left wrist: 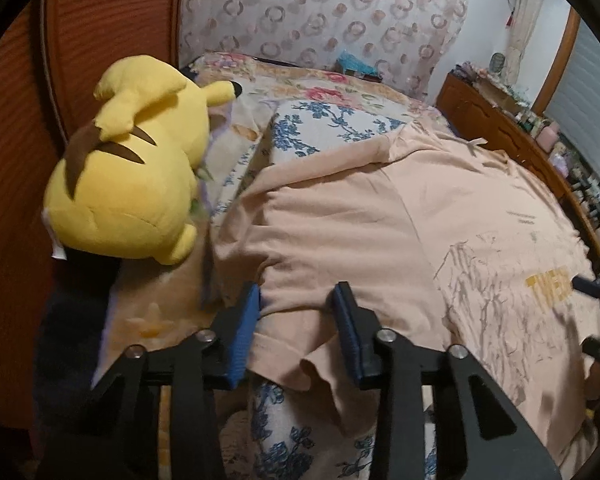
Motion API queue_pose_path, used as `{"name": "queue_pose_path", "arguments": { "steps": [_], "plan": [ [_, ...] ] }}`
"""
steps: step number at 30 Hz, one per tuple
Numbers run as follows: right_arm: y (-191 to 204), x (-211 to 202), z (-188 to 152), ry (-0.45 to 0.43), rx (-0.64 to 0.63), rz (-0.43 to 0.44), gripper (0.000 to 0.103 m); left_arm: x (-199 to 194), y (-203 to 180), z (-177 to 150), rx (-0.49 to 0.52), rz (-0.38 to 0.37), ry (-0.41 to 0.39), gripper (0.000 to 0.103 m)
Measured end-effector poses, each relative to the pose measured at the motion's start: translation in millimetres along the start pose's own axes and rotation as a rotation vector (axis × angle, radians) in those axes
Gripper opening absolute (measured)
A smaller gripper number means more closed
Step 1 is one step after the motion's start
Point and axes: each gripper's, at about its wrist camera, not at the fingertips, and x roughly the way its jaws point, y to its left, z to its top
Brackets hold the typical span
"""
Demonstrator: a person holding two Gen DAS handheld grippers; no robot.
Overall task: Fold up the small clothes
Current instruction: 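Move the left tool down to the T-shirt's side edge and close it, then lift the gripped shirt side with the left tool and fold it inward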
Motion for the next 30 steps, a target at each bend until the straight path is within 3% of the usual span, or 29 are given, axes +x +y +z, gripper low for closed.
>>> {"name": "queue_pose_path", "arguments": {
  "steps": [3,5,7,12,17,22,30],
  "plan": [
    [2.9,-0.5,-3.9,0.016,-0.014,0.012,0.095,-2.4,-1.6,1.9,0.006,0.019,-0.009,0.025],
    [3.7,0.6,-5.7,0.021,-0.019,0.013,0.095,-5.9,-5.4,2.1,0.034,0.068,-0.025,0.007],
    [2.4,0.8,-7.2,0.025,-0.012,0.019,0.095,-8.4,-7.1,3.2,0.06,0.078,-0.031,0.001],
    [-4.1,-5.4,-10.4,0.014,0.008,0.021,0.094,-25.9,-25.4,8.6,0.133,0.117,-0.092,0.0],
    [-13.6,-18.3,-11.1,-0.011,0.026,0.015,0.093,-45.6,-54.1,23.0,0.189,0.08,-0.147,0.0],
    [-28.6,-35.9,-10.9,-0.046,0.052,-0.01,0.093,-61.7,-100.2,37.7,0.267,0.0,-0.189,0.0],
    [-50.0,-57.0,-13.3,-0.084,0.089,-0.048,0.093,-68.4,-174.4,50.0,0.363,-0.15,-0.188,0.0]
  ]
}}
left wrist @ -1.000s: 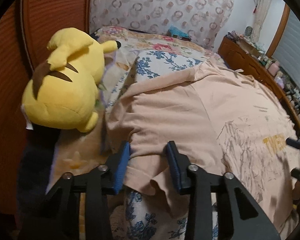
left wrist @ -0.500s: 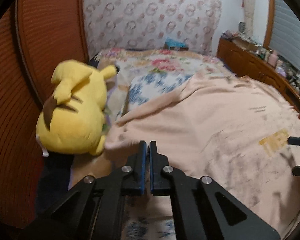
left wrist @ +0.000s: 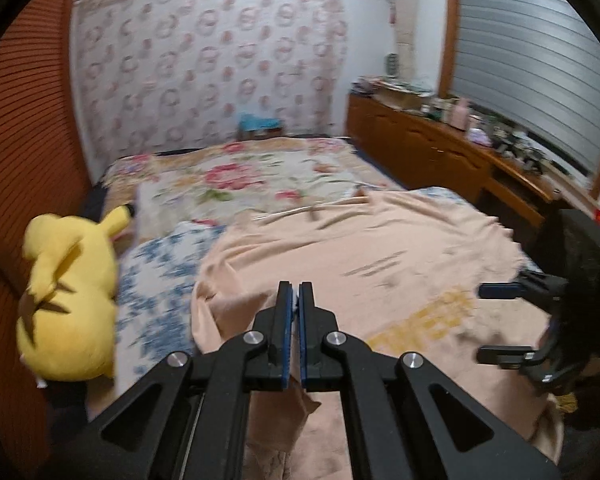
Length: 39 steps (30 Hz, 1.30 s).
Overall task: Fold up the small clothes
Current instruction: 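Lift the gripped shirt side with the left tool and fold it inward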
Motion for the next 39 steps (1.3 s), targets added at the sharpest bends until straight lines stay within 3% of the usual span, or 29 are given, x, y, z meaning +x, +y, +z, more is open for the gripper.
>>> {"name": "queue_pose_path", "arguments": {
  "steps": [5,8,16,27,33,36,39],
  "plan": [
    [-8.6,-5.3,-3.0,-0.003,0.021,-0.011,0.093,3.2,-13.4,-3.8,0.005,0.0,0.017,0.008],
    [-8.5,-2.9,-4.3,0.003,0.022,-0.017,0.092,4.1,-15.6,-13.4,0.008,0.037,0.026,0.009],
    [-1.5,6.0,-2.5,0.018,-0.004,-0.012,0.086,13.9,18.2,-57.8,-0.043,0.129,0.102,0.024],
    [21.3,21.9,8.4,0.044,-0.075,0.032,0.073,44.4,63.9,-99.3,-0.105,0.21,0.207,0.026],
    [36.4,34.3,16.8,0.057,-0.117,0.049,0.07,45.1,68.0,-103.0,-0.103,0.217,0.19,0.041],
    [43.2,39.4,19.5,0.062,-0.136,0.061,0.069,46.0,72.8,-102.4,-0.129,0.214,0.194,0.053],
    [49.2,46.4,23.0,0.071,-0.155,0.077,0.066,46.3,77.1,-102.0,-0.147,0.208,0.194,0.056]
  ]
}}
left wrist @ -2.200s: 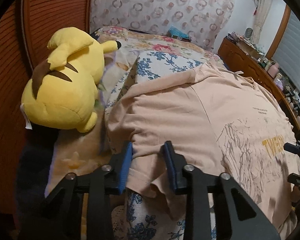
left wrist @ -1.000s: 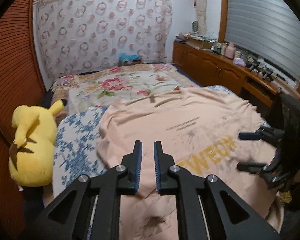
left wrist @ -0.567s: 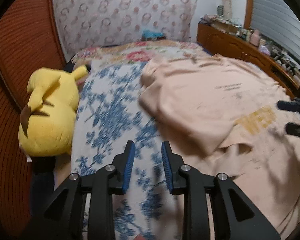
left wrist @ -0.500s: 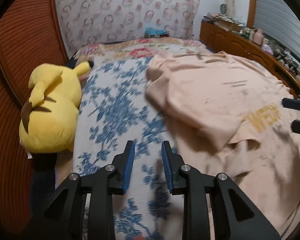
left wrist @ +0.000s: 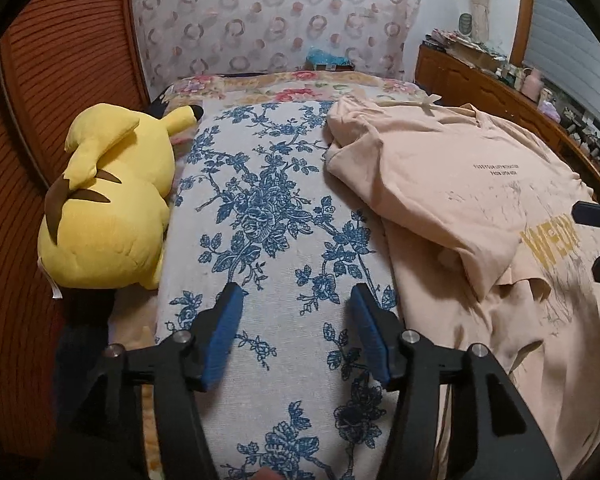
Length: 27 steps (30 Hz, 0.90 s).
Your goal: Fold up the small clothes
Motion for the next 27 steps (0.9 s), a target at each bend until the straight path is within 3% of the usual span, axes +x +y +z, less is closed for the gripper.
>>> {"name": "queue_pose_path", "arguments": {
  "steps": [6,8,15,18,21,23,27],
  "plan": [
    [13.0,22.4,12.7,0.033,-0.049,0.05,0.053,0.8,-3.6,0.0,0.008,0.01,0.005,0.064],
    [19.9,33.7,18.3,0.05,-0.07,0.066,0.052,1.4,-1.0,-0.5,-0.009,0.014,0.007,0.071],
    [39.3,72.3,34.1,0.106,-0.142,0.105,0.049,2.3,0.4,-0.7,-0.013,0.013,0.008,0.072],
    [44.1,85.8,37.1,0.13,-0.169,0.112,0.043,2.3,0.2,-0.7,-0.013,0.014,0.008,0.072],
    [48.3,96.9,36.7,0.154,-0.2,0.097,0.027,2.3,2.2,-1.0,-0.009,0.009,0.009,0.072],
    [46.6,100.1,36.7,0.157,-0.213,0.077,0.009,1.4,2.6,-2.0,-0.004,0.004,0.009,0.072],
    [34.7,91.2,42.5,0.119,-0.196,0.07,0.003,-4.9,1.1,-5.3,-0.005,-0.044,-0.005,0.072]
  ]
}}
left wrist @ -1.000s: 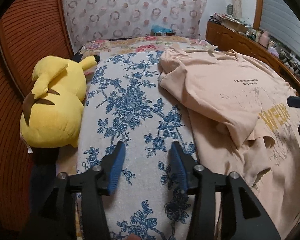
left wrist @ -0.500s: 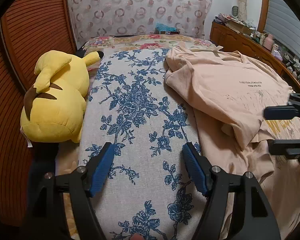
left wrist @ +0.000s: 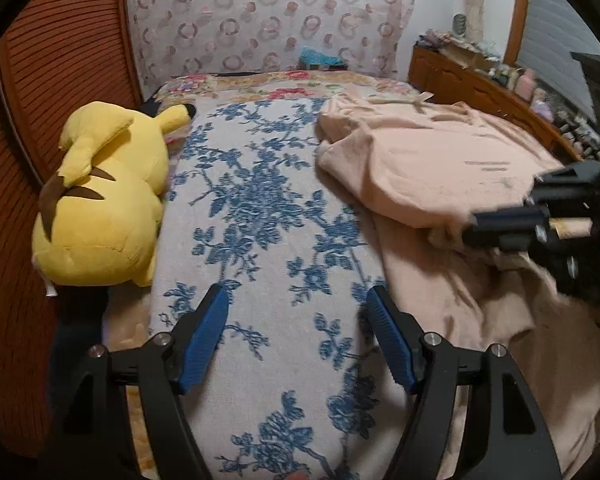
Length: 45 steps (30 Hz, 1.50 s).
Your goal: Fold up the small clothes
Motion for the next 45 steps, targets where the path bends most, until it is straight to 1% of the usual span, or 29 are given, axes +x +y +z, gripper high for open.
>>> {"name": "queue_pose_path", "arguments": {
  "steps": [3,5,7,9,10,11,12,13,14,15,16,19,23,26,28,29,30,31,32,34,36,39,42,43,44,45],
  "plan": [
    [-13.3,-14.5,3.8,-0.042,0.024,-0.031,0.002,-6.8,1.2,-1.0,-0.014,0.009,-0.024,0.072],
    [-28.3,-26.6,6.4,-0.071,0.051,-0.078,0.002,-13.2,2.4,-1.4,-0.024,0.002,-0.042,0.072],
    [-45.5,-34.6,7.7,-0.077,0.091,-0.126,0.002,-18.0,0.6,-0.4,-0.03,-0.008,-0.055,0.072],
    [-69.6,-40.8,8.1,-0.083,0.147,-0.216,0.002,-22.6,-1.1,0.9,-0.032,-0.009,-0.068,0.072],
    [-74.7,-42.0,7.7,-0.085,0.154,-0.25,0.002,-24.6,-2.9,1.4,-0.033,-0.009,-0.074,0.072],
    [-82.0,-44.6,6.0,-0.085,0.162,-0.312,0.002,-26.4,-5.8,1.7,-0.035,-0.008,-0.079,0.072],
    [-88.7,-47.4,4.0,-0.089,0.183,-0.352,0.003,-27.8,-7.3,2.0,-0.035,-0.01,-0.083,0.072],
    [-92.7,-49.2,2.2,-0.09,0.203,-0.356,0.01,-29.3,-9.2,2.3,-0.032,-0.014,-0.087,0.072],
    [-96.0,-50.6,-0.6,-0.086,0.22,-0.356,0.031,-30.8,-11.3,2.5,-0.029,-0.018,-0.091,0.072],
    [-97.9,-52.6,-3.3,-0.08,0.236,-0.36,0.041,-31.9,-14.2,2.8,-0.027,-0.018,-0.093,0.072],
    [-98.6,-54.1,-5.4,-0.083,0.244,-0.36,0.044,-33.3,-16.5,2.7,-0.022,-0.017,-0.097,0.072],
    [-83.1,-58.9,-12.1,-0.097,0.231,-0.283,0.044,-37.5,-19.8,1.2,-0.021,-0.007,-0.11,0.072],
    [-45.8,-53.5,-23.4,-0.075,0.189,-0.19,0.044,-42.8,-22.2,-2.6,-0.027,-0.01,-0.121,0.072],
    [-26.7,-36.1,-30.4,-0.02,0.151,-0.16,0.044,-45.3,-24.9,-6.5,-0.031,-0.01,-0.122,0.072],
    [-20.0,-20.6,-36.4,0.032,0.122,-0.181,0.042,-45.3,-27.4,-9.7,-0.029,-0.017,-0.119,0.072],
    [-20.0,-15.7,-39.3,0.047,0.118,-0.183,0.03,-45.1,-28.4,-10.9,-0.027,-0.017,-0.118,0.072],
    [-21.2,-13.2,-41.7,0.057,0.114,-0.182,0.023,-44.2,-29.2,-12.3,-0.024,-0.014,-0.114,0.072],
    [-22.1,-15.2,-42.9,0.045,0.107,-0.182,0.01,-43.9,-30.5,-13.6,-0.023,-0.009,-0.112,0.072],
    [-24.3,-17.7,-43.7,0.042,0.109,-0.175,0.004,-44.4,-31.2,-14.7,-0.024,-0.008,-0.111,0.072],
    [-29.9,-29.2,-46.4,0.017,0.124,-0.173,0.002,-44.2,-32.4,-16.8,-0.027,-0.014,-0.109,0.072],
    [-37.9,-48.3,-49.8,-0.016,0.15,-0.197,0.002,-45.0,-35.1,-18.8,-0.024,-0.016,-0.111,0.072],
    [-50.4,-71.2,-55.9,-0.04,0.195,-0.24,0.002,-46.3,-38.5,-19.8,-0.02,-0.021,-0.112,0.072],
    [-60.9,-83.2,-61.8,-0.053,0.231,-0.277,0.004,-45.8,-41.7,-19.4,-0.018,-0.024,-0.113,0.072],
    [-63.9,-82.8,-61.3,-0.051,0.238,-0.273,0.008,-45.4,-42.5,-18.8,-0.018,-0.022,-0.114,0.072],
    [-64.6,-82.2,-61.1,-0.054,0.239,-0.271,0.016,-46.1,-41.9,-19.8,-0.02,-0.024,-0.116,0.072],
    [-64.1,-81.1,-60.0,-0.063,0.24,-0.264,0.02,-45.9,-42.0,-19.7,-0.021,-0.026,-0.115,0.072]
  ]
}}
